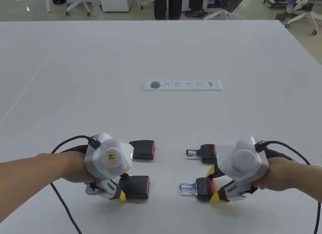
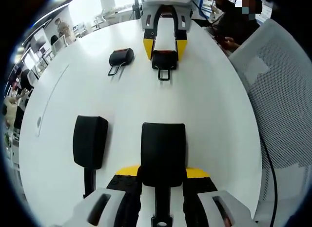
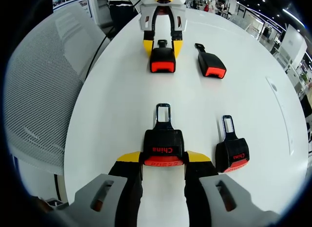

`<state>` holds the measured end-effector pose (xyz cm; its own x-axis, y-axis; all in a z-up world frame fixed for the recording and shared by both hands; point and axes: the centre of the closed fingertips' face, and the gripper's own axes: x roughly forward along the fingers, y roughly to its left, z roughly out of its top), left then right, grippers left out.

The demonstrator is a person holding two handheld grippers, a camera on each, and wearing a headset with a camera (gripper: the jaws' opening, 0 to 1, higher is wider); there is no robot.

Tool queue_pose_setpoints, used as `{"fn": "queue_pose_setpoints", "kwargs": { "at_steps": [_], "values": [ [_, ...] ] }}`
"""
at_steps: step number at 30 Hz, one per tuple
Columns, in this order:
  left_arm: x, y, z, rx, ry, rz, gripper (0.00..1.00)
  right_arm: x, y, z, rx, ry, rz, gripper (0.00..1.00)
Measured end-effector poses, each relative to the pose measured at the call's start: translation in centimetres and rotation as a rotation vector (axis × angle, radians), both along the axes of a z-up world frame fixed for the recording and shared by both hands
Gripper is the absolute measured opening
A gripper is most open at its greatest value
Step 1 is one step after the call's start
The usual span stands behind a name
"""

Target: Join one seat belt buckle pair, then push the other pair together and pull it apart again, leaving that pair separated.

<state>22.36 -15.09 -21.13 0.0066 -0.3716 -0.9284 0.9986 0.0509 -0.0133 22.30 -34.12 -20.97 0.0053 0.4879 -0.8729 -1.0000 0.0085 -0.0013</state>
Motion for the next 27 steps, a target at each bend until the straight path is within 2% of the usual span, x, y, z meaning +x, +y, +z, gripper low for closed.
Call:
{"fn": "queue_pose_setpoints", "kwargs": {
  "at_steps": [5, 8, 11, 17, 19, 20, 21, 27],
  "values": [
    [0.1, 0.1, -0.1, 0.001, 0.001, 0.0, 0.33, -0.2, -0.8, 0.3, -0.009, 0.0, -0.005, 0.31],
    [0.2, 0.2, -0.2, 0.002, 0.0, 0.0, 0.33, 0.0, -1.4, -0.2, -0.015, -0.001, -0.008, 0.31],
    [0.1, 0.1, -0.1, 0.007, 0.0, 0.0, 0.33, -0.2, -1.7, 0.4, -0.018, -0.003, -0.011, 0.31],
    [0.1, 0.0, -0.1, 0.024, -0.001, -0.007, 0.33, -0.1, -2.3, -0.1, -0.027, -0.004, -0.005, 0.32],
    [0.1, 0.0, -0.1, 0.029, -0.001, -0.006, 0.33, -0.4, -2.9, -0.5, -0.067, -0.014, 0.011, 0.33],
    [0.1, 0.0, -0.1, 0.03, -0.001, -0.007, 0.33, -0.5, -2.3, -0.3, -0.026, 0.001, -0.017, 0.33],
    [0.1, 0.0, -0.1, 0.031, -0.002, -0.008, 0.33, -0.4, -2.6, -0.5, -0.039, 0.001, -0.021, 0.33],
    [0.2, 0.0, 0.0, 0.043, -0.003, 0.009, 0.35, -0.4, -2.7, 0.0, -0.031, -0.014, -0.025, 0.35]
  ]
}}
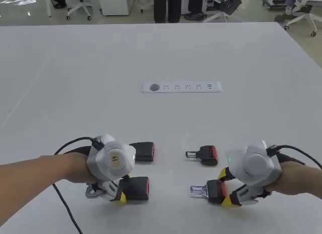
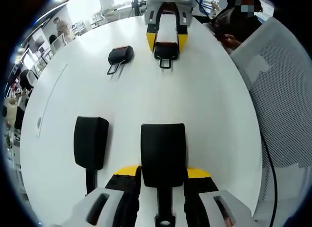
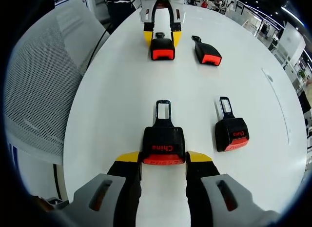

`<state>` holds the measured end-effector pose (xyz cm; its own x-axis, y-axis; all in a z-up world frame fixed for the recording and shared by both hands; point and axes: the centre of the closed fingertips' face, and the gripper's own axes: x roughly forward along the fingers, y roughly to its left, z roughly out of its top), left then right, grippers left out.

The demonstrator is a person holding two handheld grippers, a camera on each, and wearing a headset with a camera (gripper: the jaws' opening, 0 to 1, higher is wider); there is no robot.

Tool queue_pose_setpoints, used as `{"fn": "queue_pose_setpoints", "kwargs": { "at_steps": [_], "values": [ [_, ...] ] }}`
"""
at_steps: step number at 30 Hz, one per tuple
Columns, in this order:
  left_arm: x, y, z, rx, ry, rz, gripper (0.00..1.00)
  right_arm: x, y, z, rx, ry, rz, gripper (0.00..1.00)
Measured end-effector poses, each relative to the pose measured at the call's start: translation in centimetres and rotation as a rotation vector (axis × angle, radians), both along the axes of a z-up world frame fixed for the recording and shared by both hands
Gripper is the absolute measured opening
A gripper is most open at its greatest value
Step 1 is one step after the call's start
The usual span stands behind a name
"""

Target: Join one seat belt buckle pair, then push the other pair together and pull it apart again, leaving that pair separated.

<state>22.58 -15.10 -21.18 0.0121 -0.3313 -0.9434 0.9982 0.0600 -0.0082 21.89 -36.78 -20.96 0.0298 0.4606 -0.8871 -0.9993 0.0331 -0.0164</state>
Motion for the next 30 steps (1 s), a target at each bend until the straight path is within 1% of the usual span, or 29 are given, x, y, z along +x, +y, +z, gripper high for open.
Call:
{"fn": "queue_pose_setpoints", "kwargs": {
  "at_steps": [2, 5, 7, 10, 11, 15, 18, 20, 25, 28, 30],
  "values": [
    [0.2, 0.0, 0.0, 0.013, -0.001, 0.003, 0.36, 0.2, 0.0, -0.3, 0.001, -0.006, 0.001, 0.38],
    [0.2, 0.0, 0.0, 0.029, -0.008, -0.004, 0.39, 0.1, 0.0, -0.3, -0.003, -0.014, -0.002, 0.4],
    [0.3, 0.1, 0.0, 0.036, -0.008, -0.006, 0.4, 0.1, -0.1, -0.2, -0.008, -0.021, -0.003, 0.43],
    [0.1, 0.2, 0.2, 0.047, -0.017, -0.007, 0.41, 0.0, -0.3, -0.4, -0.012, -0.021, 0.0, 0.46],
    [0.0, 0.3, 0.2, 0.05, -0.018, -0.007, 0.41, -0.2, -0.2, -0.2, -0.009, -0.018, -0.004, 0.47],
    [0.0, 0.5, 0.7, 0.033, -0.024, 0.009, 0.43, -0.2, -0.2, 0.2, 0.006, -0.021, -0.015, 0.48],
    [-0.3, 0.4, 1.4, 0.032, -0.032, 0.004, 0.44, 0.0, -0.2, 0.5, 0.016, -0.021, -0.032, 0.5],
    [-0.5, 0.4, 1.7, 0.029, -0.029, 0.007, 0.46, 0.0, -0.3, 0.5, 0.02, -0.024, -0.036, 0.51],
    [-0.7, 0.8, 2.2, 0.022, -0.033, 0.017, 0.48, -0.3, -0.3, 1.6, 0.035, -0.023, -0.051, 0.55],
    [-0.9, 0.8, 3.0, 0.016, -0.038, 0.017, 0.49, 0.0, -0.7, 1.8, 0.042, -0.03, -0.062, 0.56],
    [-1.1, 0.8, 3.7, 0.007, -0.04, 0.018, 0.5, -0.1, -0.8, 2.3, 0.047, -0.032, -0.069, 0.57]
  ]
}}
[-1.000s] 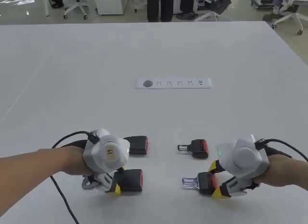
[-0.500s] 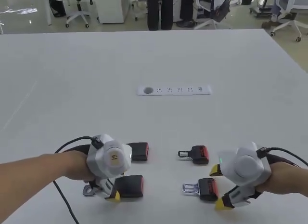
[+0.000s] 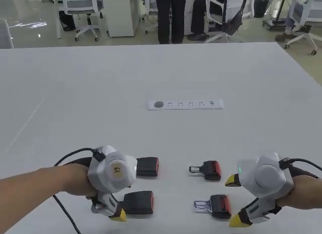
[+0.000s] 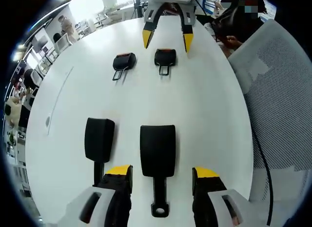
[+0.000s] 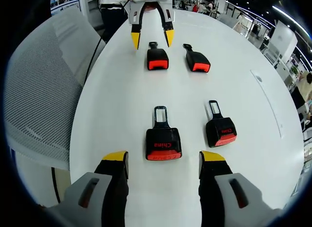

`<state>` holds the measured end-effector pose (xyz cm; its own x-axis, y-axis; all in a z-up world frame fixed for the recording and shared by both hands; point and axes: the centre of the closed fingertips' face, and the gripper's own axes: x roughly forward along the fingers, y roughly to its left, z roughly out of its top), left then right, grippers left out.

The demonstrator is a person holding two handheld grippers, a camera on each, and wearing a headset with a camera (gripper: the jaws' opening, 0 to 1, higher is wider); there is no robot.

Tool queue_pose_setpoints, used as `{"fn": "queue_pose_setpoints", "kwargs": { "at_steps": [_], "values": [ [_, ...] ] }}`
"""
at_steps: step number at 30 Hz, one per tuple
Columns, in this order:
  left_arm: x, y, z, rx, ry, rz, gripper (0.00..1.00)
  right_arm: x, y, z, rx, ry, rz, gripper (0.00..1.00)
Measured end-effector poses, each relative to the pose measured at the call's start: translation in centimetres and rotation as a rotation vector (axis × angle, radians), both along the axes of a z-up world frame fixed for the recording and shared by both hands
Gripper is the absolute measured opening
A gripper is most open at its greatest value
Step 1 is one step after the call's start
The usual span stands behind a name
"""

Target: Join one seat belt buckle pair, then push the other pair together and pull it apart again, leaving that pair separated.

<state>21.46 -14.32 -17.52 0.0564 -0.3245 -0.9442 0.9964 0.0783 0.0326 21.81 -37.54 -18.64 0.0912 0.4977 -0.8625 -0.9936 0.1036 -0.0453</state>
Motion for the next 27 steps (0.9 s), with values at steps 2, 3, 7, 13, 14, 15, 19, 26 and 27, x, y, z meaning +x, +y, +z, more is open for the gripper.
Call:
{"fn": "queue_pose_setpoints", "kwargs": {
  "at_steps": [2, 3, 7, 13, 14, 15, 19, 26, 27],
  "values": [
    [-0.1, -0.1, 0.4, -0.01, -0.004, 0.005, 0.5, 0.2, -0.3, 0.0, 0.001, -0.002, -0.003, 0.57],
    [-0.1, -0.1, 0.6, -0.015, -0.004, 0.006, 0.51, 0.2, -0.3, 0.3, 0.006, -0.004, -0.009, 0.58],
    [0.2, -0.1, 1.4, -0.029, -0.004, 0.029, 0.52, 0.6, -0.6, 1.0, 0.019, -0.007, -0.031, 0.59],
    [1.5, 0.1, 1.9, -0.062, -0.018, 0.074, 0.52, 1.8, -1.2, 2.0, 0.052, -0.014, -0.071, 0.61],
    [1.5, -0.1, 2.1, -0.068, -0.022, 0.081, 0.52, 2.1, -1.3, 2.0, 0.06, -0.013, -0.078, 0.61],
    [1.6, -0.2, 2.3, -0.071, -0.024, 0.086, 0.52, 2.1, -1.3, 2.3, 0.061, -0.015, -0.082, 0.61],
    [2.7, -0.2, 3.1, -0.096, -0.034, 0.109, 0.52, 2.8, -1.6, 2.9, 0.067, -0.03, -0.094, 0.61],
    [4.3, -0.4, 3.8, -0.107, -0.042, 0.108, 0.52, 4.3, -1.8, 3.1, 0.084, -0.049, -0.107, 0.6],
    [4.5, -0.5, 3.8, -0.107, -0.043, 0.106, 0.52, 4.5, -1.8, 3.3, 0.085, -0.049, -0.109, 0.6]
  ]
}}
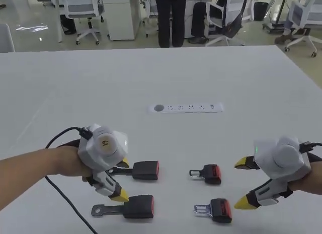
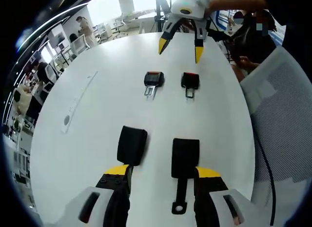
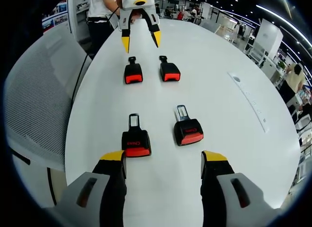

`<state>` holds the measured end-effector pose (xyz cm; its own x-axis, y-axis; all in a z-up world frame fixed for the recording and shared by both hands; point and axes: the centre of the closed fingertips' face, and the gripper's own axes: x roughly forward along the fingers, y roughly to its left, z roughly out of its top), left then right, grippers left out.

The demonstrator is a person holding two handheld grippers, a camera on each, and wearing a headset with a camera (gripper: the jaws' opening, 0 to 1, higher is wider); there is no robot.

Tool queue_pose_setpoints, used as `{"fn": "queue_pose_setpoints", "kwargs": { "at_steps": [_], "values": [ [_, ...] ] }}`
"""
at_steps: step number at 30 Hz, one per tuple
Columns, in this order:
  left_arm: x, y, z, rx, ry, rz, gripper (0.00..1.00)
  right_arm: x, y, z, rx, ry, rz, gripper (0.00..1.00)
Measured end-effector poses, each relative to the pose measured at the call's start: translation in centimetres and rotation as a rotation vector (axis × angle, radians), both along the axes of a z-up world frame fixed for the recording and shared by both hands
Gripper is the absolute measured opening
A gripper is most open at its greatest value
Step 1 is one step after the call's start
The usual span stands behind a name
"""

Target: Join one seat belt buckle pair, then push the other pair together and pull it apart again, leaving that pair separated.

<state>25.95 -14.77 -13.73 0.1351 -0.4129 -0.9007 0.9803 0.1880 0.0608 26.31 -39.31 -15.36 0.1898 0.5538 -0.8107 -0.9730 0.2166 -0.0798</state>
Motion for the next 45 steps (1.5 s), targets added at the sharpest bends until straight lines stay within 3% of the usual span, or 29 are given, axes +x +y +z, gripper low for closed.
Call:
{"fn": "queue_pose_setpoints", "kwargs": {
  "at_steps": [13, 18, 24, 37, 45],
  "values": [
    [3.5, -0.5, -0.3, -0.006, -0.007, -0.018, 0.52, 2.2, 0.2, -0.4, 0.016, -0.015, -0.003, 0.56],
    [4.8, -0.7, -1.1, -0.015, -0.01, -0.027, 0.5, 3.0, 0.3, -0.5, 0.026, -0.025, 0.003, 0.52],
    [5.3, -1.0, -1.4, -0.01, -0.011, -0.036, 0.46, 4.0, 0.5, -0.9, 0.036, -0.037, 0.001, 0.48],
    [7.1, -1.0, -3.9, 0.023, 0.019, -0.061, 0.41, 5.5, 1.4, -3.2, 0.022, -0.026, 0.044, 0.41],
    [6.9, -0.9, -4.8, 0.037, 0.036, -0.083, 0.38, 6.0, 2.1, -4.2, 0.017, -0.014, 0.062, 0.38]
  ]
}}
